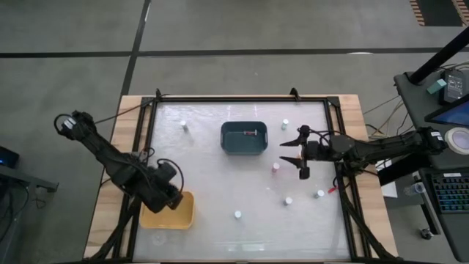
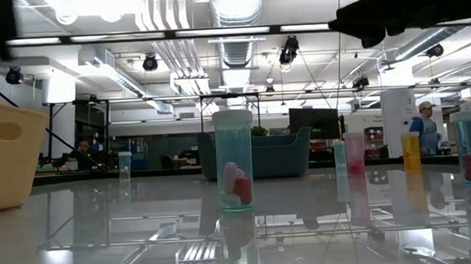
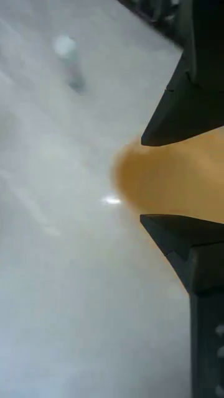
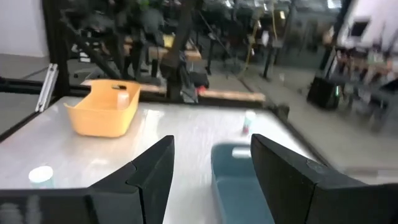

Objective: Pick and place medicine bottles into bin by pill shape (circle, oval)
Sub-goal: Put the pink capsule bottle into the blue bin

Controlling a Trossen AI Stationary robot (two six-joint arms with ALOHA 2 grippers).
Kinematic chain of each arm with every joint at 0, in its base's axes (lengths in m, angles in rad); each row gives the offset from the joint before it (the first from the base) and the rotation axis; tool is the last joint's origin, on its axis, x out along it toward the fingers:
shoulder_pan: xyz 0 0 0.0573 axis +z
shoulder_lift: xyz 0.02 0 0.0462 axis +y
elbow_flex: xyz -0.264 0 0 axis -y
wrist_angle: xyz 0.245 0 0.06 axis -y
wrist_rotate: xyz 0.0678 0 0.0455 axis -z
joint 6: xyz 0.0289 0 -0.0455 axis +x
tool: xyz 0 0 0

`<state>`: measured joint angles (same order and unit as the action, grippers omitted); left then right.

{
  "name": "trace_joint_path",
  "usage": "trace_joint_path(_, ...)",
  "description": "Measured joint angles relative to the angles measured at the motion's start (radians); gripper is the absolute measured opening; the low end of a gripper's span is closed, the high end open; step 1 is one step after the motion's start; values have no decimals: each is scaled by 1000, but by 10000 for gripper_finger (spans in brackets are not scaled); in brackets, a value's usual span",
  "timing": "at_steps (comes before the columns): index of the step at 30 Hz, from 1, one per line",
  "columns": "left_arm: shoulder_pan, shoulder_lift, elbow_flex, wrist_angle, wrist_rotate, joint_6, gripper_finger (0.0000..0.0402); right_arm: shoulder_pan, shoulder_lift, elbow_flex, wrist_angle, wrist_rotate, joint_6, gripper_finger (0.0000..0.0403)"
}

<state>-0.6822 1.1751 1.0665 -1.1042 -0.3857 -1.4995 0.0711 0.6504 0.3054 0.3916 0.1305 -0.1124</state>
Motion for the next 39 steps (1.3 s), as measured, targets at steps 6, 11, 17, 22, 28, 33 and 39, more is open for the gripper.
trace_joint_path(6,40,0,18,101,-331,436,173,0,1,0,-53,4,162,206)
trace_joint_path(11,97,0,1,280,-431,844,173,0,1,8,-52,4,259,206)
trace_joint_path(17,160,-1,-83,592,-440,1282,173,0,1,27,-52,3,342,205)
trace_joint_path(22,217,-15,-200,880,-426,1530,173,0,1,50,-70,2,393,205)
trace_joint_path(28,313,-85,-330,1080,-281,1632,173,0,8,131,-235,2,445,205)
trace_joint_path(33,382,-167,-432,1177,-252,1665,173,0,34,217,-391,2,492,205)
trace_joint_path(39,425,-252,-526,1256,-251,1672,173,0,120,334,-562,2,553,205)
